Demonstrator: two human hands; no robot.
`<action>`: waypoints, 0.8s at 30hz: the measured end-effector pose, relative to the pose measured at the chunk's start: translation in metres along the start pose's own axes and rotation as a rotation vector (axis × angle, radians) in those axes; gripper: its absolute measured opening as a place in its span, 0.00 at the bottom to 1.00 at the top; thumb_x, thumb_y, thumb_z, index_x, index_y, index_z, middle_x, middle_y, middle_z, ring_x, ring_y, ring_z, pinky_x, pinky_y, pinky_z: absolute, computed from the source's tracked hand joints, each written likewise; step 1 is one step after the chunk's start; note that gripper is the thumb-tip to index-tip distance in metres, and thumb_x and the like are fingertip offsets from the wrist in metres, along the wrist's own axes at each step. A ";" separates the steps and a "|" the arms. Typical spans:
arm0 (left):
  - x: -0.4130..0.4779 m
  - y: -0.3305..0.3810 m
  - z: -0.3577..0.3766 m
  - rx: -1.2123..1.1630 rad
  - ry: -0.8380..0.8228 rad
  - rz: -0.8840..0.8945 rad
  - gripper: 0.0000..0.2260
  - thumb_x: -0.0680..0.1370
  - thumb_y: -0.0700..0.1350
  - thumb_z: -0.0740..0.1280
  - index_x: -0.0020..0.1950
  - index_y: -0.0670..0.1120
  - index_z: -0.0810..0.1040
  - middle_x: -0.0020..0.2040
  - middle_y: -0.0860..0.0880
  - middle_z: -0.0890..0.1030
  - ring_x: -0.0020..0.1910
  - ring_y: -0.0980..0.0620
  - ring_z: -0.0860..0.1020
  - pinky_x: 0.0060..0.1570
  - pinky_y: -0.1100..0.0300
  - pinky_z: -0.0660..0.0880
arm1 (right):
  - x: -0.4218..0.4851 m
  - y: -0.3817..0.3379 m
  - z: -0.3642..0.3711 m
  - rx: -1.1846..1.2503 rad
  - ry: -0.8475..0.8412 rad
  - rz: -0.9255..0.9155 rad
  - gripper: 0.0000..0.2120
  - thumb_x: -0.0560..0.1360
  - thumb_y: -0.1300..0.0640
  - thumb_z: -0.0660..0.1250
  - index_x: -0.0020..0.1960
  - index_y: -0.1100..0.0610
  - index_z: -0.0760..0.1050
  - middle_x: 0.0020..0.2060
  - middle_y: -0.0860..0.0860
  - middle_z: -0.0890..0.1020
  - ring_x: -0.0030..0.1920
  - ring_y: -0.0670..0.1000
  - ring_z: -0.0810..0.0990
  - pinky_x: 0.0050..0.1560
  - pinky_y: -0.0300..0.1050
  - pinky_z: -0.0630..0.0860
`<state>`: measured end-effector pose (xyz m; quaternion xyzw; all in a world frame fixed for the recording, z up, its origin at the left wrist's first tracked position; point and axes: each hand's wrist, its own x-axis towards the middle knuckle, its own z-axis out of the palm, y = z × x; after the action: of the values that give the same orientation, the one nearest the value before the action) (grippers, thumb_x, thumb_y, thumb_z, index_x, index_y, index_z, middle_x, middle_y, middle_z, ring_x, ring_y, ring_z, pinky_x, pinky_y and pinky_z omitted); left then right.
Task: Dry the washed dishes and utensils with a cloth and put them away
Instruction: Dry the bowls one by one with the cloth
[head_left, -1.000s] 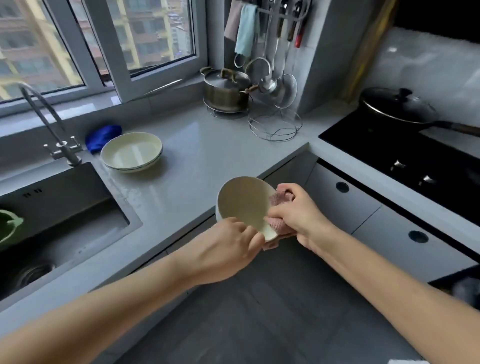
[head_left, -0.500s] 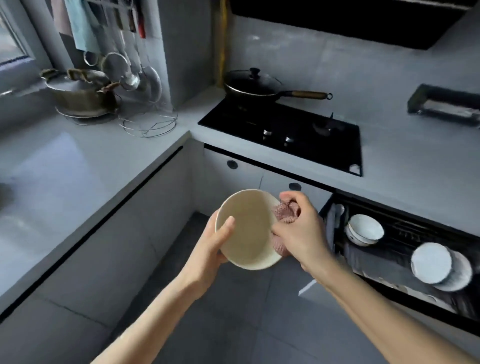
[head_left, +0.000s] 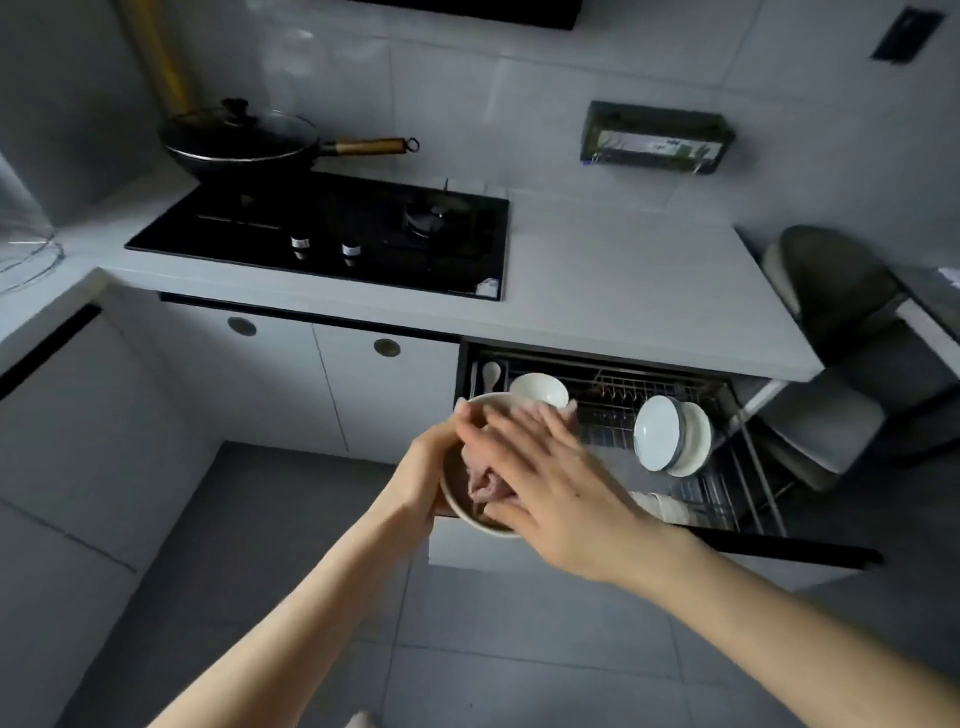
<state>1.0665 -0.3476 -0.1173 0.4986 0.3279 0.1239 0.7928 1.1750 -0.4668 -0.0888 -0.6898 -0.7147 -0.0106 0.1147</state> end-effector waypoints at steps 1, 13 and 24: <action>0.007 0.000 0.015 -0.015 -0.001 -0.022 0.24 0.73 0.65 0.63 0.56 0.48 0.82 0.56 0.39 0.82 0.57 0.41 0.80 0.59 0.46 0.74 | -0.002 0.004 0.001 0.003 -0.120 0.040 0.31 0.78 0.44 0.48 0.77 0.45 0.37 0.72 0.56 0.67 0.71 0.59 0.66 0.73 0.55 0.50; 0.114 -0.011 0.055 -0.001 -0.030 -0.152 0.22 0.76 0.62 0.59 0.55 0.46 0.80 0.51 0.40 0.83 0.50 0.39 0.82 0.57 0.41 0.74 | -0.025 0.106 -0.021 0.928 -0.062 0.530 0.30 0.73 0.42 0.61 0.68 0.23 0.50 0.52 0.57 0.82 0.52 0.52 0.82 0.60 0.56 0.75; 0.217 -0.027 0.082 -0.112 -0.176 -0.169 0.23 0.72 0.62 0.57 0.57 0.49 0.79 0.54 0.44 0.83 0.52 0.43 0.81 0.49 0.47 0.78 | -0.036 0.219 0.021 1.031 -0.255 1.057 0.54 0.66 0.47 0.76 0.73 0.32 0.37 0.55 0.38 0.74 0.52 0.40 0.75 0.55 0.37 0.69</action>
<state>1.2789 -0.3047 -0.2032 0.4329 0.2904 0.0303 0.8528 1.3890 -0.4881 -0.1472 -0.7959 -0.2104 0.4622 0.3297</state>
